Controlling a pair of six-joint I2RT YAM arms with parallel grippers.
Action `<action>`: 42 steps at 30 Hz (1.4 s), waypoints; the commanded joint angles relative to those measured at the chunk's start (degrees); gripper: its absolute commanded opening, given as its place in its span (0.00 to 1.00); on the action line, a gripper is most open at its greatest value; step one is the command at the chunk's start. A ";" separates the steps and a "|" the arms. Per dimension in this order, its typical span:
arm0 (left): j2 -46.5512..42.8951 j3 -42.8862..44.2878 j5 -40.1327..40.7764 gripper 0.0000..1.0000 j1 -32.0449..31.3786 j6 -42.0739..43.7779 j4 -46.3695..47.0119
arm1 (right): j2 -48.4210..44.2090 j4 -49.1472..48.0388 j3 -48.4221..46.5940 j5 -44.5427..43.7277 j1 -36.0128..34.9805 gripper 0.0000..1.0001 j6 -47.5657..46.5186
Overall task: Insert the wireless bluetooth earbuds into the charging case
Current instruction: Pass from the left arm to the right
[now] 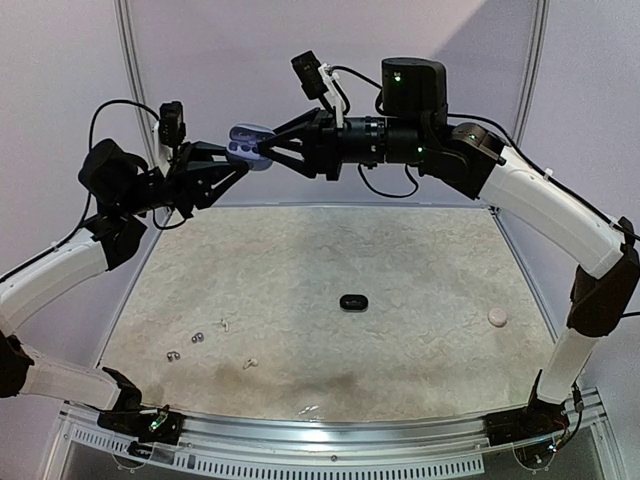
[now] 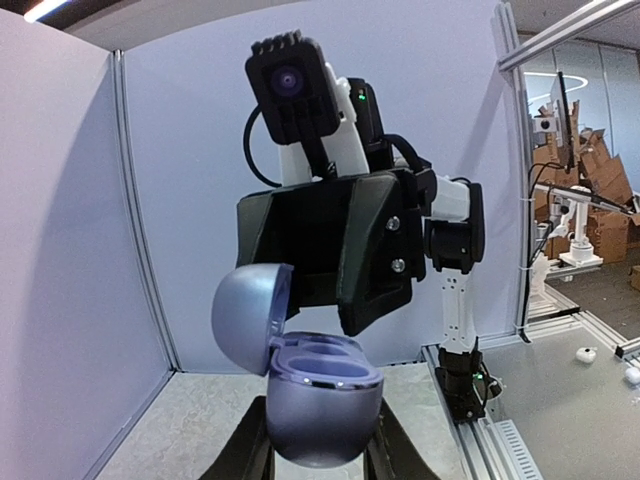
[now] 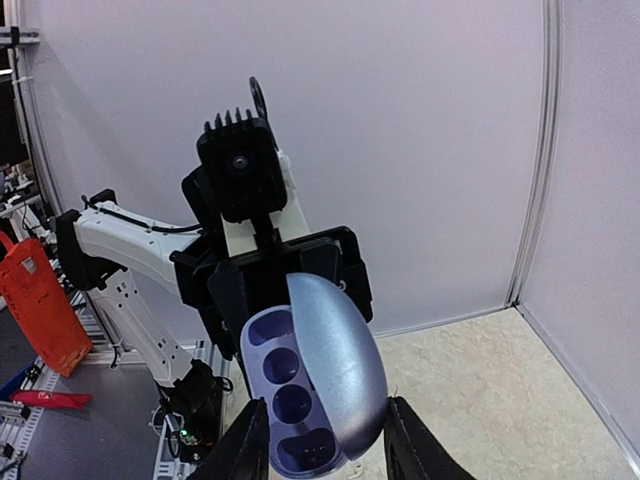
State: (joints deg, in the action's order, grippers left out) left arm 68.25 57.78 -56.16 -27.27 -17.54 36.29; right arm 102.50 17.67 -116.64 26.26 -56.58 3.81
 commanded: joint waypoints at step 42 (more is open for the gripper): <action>5.48 1.20 15.23 0.00 -9.28 -13.99 24.35 | -2.89 -20.51 9.42 4.09 -0.33 0.46 8.27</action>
State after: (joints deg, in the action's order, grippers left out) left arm 72.84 57.80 -41.45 -35.27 -31.92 58.96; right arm 99.50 -1.37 -107.94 30.55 -56.97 11.44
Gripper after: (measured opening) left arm 0.276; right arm 0.455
